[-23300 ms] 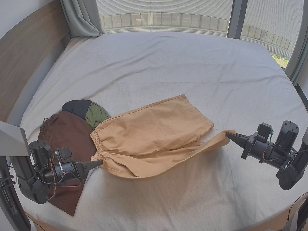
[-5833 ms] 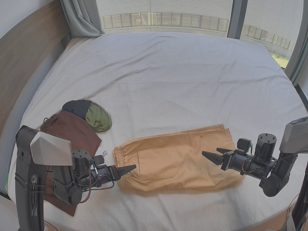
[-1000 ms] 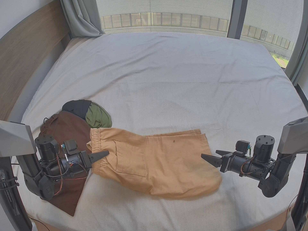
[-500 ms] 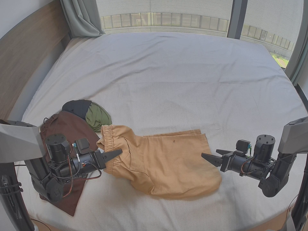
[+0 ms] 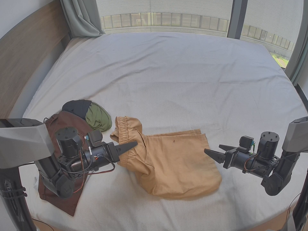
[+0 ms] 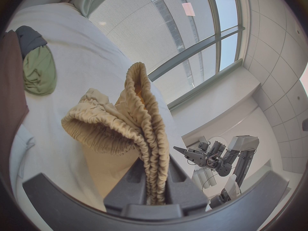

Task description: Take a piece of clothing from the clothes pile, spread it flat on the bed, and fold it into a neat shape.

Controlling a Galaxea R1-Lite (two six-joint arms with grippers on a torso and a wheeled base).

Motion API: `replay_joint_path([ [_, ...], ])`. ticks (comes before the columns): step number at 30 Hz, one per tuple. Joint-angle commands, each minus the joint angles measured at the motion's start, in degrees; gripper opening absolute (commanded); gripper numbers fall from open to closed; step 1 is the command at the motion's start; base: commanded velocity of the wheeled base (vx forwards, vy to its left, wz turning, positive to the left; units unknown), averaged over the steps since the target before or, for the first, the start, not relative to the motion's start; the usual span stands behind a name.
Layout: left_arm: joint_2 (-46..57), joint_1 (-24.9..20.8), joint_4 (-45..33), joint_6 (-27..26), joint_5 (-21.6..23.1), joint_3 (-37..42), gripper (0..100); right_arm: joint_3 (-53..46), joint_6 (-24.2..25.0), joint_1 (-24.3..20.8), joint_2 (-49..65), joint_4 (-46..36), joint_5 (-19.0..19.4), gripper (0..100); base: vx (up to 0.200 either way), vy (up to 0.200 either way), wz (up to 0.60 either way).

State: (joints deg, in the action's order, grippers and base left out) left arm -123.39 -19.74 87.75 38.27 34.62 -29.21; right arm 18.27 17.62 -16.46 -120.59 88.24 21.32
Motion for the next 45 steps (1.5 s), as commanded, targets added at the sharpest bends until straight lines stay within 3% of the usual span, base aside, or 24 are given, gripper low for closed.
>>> replay_joint_path([
  [1, -1.7, -2.5, -1.1, 0.2, -0.1, -2.5, 0, -0.1, 0.1, 0.0, 0.6, 0.0, 0.0, 100, 0.0, 0.0, 0.0],
  [11, -4.6, -6.4, -1.7, 0.7, 0.0, -7.2, 0, 0.0, 0.0, 0.0, 0.6, 0.0, 0.0, 100, 0.0, 0.0, 0.0],
  [17, -4.8, -8.8, -2.1, 4.9, 0.0, -8.5, 0, 0.1, 0.1, 0.0, 0.5, 0.0, 0.1, 100, 0.0, 0.0, 0.0],
  [28, -8.2, -12.3, -3.2, 5.9, 0.2, -11.0, 0, 0.6, 0.1, 0.0, 0.4, 0.0, 0.1, 100, 0.0, 0.0, 0.0],
  [36, -10.7, -15.2, -3.2, 11.5, 0.0, -15.9, 0, 1.3, 0.2, 0.0, 0.4, 0.0, 0.0, 100, 0.0, 0.0, 0.0],
  [45, -15.9, -16.8, -3.2, 11.7, -0.2, -20.4, 0, 1.4, 0.5, 0.0, 0.5, 0.0, 0.0, 100, 0.0, 0.0, 0.0],
])
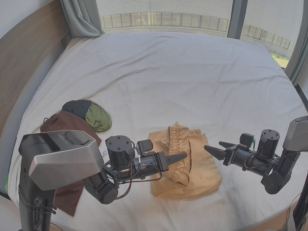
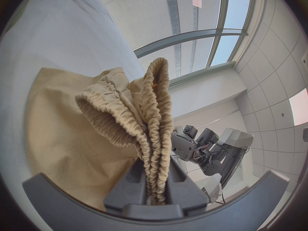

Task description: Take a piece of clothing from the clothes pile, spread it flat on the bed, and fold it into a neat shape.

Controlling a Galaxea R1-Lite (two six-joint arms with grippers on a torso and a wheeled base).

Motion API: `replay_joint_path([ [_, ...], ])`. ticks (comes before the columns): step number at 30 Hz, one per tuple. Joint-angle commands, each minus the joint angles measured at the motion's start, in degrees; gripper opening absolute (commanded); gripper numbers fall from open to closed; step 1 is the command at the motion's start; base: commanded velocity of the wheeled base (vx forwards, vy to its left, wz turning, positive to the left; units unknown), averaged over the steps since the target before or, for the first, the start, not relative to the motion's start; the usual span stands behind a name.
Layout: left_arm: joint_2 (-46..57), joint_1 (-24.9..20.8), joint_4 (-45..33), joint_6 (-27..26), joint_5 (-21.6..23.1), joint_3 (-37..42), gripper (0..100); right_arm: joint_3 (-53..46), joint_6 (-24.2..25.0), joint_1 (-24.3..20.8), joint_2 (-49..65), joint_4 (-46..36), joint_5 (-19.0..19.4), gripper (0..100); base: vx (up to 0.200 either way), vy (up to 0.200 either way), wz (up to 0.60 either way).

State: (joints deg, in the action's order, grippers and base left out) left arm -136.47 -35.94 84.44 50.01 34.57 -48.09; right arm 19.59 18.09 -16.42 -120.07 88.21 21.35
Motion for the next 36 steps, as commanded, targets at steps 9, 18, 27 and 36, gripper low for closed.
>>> replay_joint_path([
  [9, -5.2, -0.8, -1.0, -0.1, -0.4, -3.8, 0, 0.3, 0.0, 0.4, 0.0, 0.0, 0.1, 100, 0.0, 0.0, 0.0],
  [18, -5.9, -0.5, -1.6, -0.2, -2.1, -5.7, 100, 0.3, 0.0, 0.8, 0.1, 0.0, 0.1, 100, 0.0, 0.0, 0.0],
  [27, -5.8, -0.3, -0.9, -2.4, -3.3, -5.7, 100, 0.2, 0.0, 0.8, 0.1, 0.0, 0.1, 100, 0.0, 0.0, 0.0],
  [36, -4.1, 1.4, -0.6, -5.7, -5.8, -3.9, 100, 0.0, 0.0, 0.0, -0.6, 0.0, 0.2, 100, 0.0, 0.0, 0.0],
])
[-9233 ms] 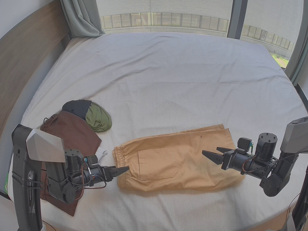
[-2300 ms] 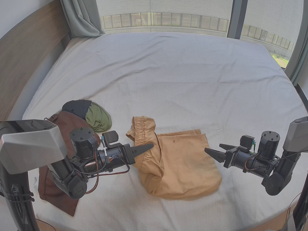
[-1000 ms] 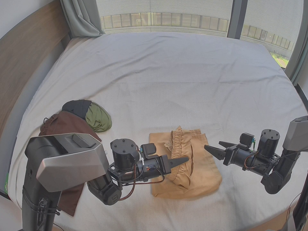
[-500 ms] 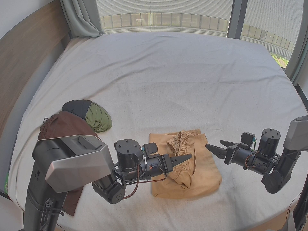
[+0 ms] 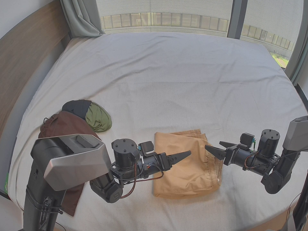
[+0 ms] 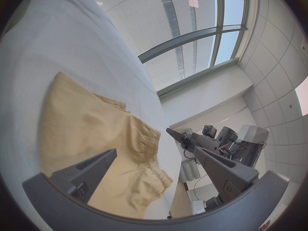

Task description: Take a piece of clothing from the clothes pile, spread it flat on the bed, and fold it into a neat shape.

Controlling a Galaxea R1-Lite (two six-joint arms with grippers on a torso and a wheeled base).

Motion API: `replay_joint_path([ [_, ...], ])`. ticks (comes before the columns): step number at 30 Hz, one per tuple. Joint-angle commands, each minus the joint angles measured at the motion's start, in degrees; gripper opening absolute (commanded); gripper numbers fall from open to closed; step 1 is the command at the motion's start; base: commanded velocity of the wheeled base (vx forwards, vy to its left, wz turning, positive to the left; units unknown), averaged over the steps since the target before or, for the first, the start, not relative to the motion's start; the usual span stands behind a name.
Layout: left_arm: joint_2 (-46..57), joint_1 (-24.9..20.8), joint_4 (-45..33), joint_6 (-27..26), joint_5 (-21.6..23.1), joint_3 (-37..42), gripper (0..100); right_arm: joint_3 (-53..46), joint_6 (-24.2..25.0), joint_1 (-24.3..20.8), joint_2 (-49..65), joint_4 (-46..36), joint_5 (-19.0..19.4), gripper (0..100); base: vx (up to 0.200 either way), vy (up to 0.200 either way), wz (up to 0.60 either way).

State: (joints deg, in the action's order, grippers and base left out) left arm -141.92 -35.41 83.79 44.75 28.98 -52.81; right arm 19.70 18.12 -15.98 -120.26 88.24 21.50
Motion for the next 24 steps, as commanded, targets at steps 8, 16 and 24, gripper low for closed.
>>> replay_joint_path([
  [8, 8.6, 3.8, -0.1, -0.8, 0.0, 6.9, 100, -1.4, 0.2, -1.4, -1.7, 0.0, 0.0, 100, 0.0, 0.0, 0.0],
  [16, 15.0, 7.1, 0.1, -0.9, 0.4, 16.2, 100, -5.3, 0.2, -4.9, -3.8, 0.0, 0.1, 100, 0.0, 0.0, 0.0],
  [24, 17.8, 14.1, 2.7, -7.2, 0.4, 22.1, 100, -7.0, 0.1, -6.7, -5.1, 0.0, 0.1, 100, 0.0, 0.0, 0.0],
])
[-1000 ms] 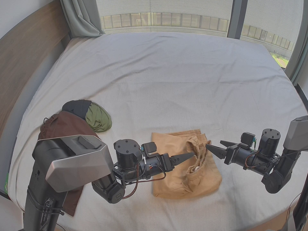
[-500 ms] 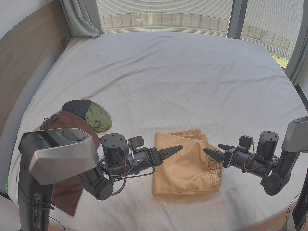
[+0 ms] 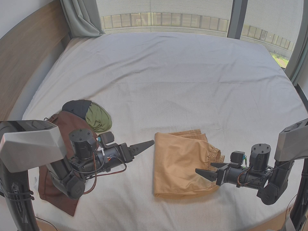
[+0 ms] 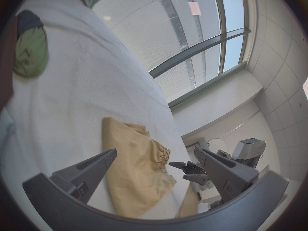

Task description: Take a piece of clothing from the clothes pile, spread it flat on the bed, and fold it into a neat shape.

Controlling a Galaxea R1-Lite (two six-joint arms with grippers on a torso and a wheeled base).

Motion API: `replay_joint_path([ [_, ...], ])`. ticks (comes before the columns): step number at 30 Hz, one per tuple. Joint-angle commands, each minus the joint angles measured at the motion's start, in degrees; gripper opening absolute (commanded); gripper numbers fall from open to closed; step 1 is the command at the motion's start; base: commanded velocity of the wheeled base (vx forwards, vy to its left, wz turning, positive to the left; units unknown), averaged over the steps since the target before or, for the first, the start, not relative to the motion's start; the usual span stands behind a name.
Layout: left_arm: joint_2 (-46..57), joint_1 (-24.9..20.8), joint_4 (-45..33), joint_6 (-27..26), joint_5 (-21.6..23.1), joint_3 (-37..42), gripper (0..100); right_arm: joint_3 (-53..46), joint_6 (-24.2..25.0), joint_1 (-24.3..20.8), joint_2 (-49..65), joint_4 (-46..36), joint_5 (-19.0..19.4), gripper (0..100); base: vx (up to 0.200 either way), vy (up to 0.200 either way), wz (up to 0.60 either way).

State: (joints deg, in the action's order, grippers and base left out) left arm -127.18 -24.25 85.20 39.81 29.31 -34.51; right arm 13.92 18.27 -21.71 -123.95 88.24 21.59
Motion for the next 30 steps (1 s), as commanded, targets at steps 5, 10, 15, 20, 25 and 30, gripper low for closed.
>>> replay_joint_path([
  [5, 4.7, 5.4, 3.4, -11.0, -0.1, 9.1, 100, -1.5, -0.3, -1.1, -3.9, 0.0, 0.0, 100, 0.0, 0.0, 0.0],
  [10, 5.7, 6.8, 3.5, -25.1, 0.5, 14.1, 100, -4.2, -0.5, -2.1, -4.1, 0.0, 0.0, 100, 0.0, 0.0, 0.0],
  [15, 7.9, 7.5, 3.4, -33.0, 2.9, 17.5, 100, -4.9, -0.6, -2.1, -6.9, 0.0, 0.0, 100, 0.0, 0.0, 0.0],
  [20, 9.0, 9.6, 3.5, -34.5, 2.9, 16.5, 100, -4.4, -0.7, -1.8, -12.0, 0.1, 0.0, 100, 0.0, 0.0, 0.0],
  [25, 10.9, 11.0, 3.5, -37.3, 3.9, 16.8, 100, -3.0, -0.7, -1.5, -11.5, 0.1, -0.1, 100, 0.0, 0.0, 0.0],
  [30, 12.3, 11.0, 3.5, -39.8, 4.2, 16.9, 100, -0.1, 0.2, -1.3, -4.3, 0.1, -0.1, 100, 0.0, 0.0, 0.0],
])
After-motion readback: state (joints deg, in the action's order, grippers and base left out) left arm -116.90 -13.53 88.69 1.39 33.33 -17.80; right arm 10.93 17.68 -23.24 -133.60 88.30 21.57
